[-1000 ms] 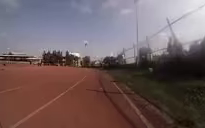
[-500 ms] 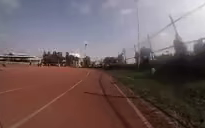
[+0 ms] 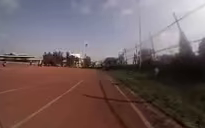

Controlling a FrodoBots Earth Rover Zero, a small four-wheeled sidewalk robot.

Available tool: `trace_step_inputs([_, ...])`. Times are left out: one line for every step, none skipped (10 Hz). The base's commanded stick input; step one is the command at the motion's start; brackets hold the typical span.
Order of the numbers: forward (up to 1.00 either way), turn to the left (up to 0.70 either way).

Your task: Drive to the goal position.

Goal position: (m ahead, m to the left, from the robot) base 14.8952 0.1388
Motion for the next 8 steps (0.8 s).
trace_step_inputs([0.50, 0.00])
trace_step_inputs([0.50, 0.00])
trace_step_inputs([0.50, 0.00])
trace_step_inputs([0.50, 0.00])
trace_step_inputs([0.50, 0.00])
trace_step_inputs([0.50, 0.00])
trace_step_inputs([0.50, 0.00])
trace_step_inputs([0.50, 0.00])
